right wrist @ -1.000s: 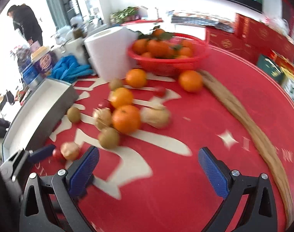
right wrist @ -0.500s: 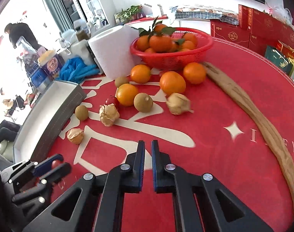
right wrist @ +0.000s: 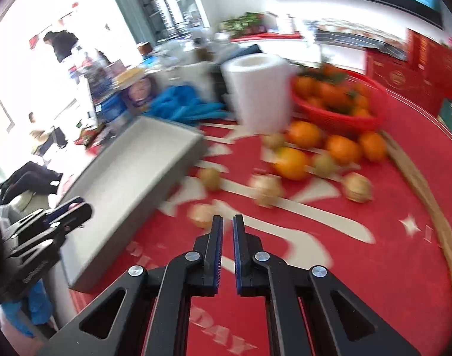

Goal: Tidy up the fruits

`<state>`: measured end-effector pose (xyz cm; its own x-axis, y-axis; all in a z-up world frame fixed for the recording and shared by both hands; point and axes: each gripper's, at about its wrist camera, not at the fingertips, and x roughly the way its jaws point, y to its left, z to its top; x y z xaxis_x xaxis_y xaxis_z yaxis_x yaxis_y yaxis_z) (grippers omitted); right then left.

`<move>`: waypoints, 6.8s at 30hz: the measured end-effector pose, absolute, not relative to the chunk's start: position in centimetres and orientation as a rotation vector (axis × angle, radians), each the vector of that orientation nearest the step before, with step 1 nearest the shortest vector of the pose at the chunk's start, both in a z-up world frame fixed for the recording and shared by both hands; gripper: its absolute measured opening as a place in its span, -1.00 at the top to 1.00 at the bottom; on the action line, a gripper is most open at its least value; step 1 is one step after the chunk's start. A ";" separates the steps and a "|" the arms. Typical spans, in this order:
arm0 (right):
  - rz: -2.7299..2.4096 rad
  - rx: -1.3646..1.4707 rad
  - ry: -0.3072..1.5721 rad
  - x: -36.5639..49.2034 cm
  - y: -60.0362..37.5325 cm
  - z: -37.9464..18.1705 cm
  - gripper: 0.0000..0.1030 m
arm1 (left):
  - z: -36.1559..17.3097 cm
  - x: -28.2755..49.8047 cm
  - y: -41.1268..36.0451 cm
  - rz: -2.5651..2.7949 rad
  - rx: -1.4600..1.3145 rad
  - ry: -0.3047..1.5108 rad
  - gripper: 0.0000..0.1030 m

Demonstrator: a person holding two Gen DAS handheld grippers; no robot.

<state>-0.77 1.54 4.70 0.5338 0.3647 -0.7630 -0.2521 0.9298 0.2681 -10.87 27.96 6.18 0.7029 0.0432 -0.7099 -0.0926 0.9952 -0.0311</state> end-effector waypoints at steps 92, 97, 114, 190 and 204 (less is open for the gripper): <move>-0.234 0.100 0.988 -4.3 -9.1 -0.4 -1.00 | 0.8 -0.1 14.3 -0.026 0.007 0.960 -1.00; -0.234 0.100 0.987 -4.3 -9.1 -0.4 -1.00 | 0.8 -0.1 14.3 -0.026 0.007 0.960 -1.00; -0.234 0.100 0.987 -4.3 -9.1 -0.5 -1.00 | 0.8 -0.1 14.3 -0.026 0.007 0.959 -1.00; 0.080 0.211 0.935 -0.5 -12.8 1.9 0.51 | 4.6 -0.1 10.9 -0.088 0.054 0.904 0.46; 0.393 0.168 0.936 2.2 0.4 4.6 0.51 | 8.3 -6.4 25.9 0.226 0.028 0.789 0.45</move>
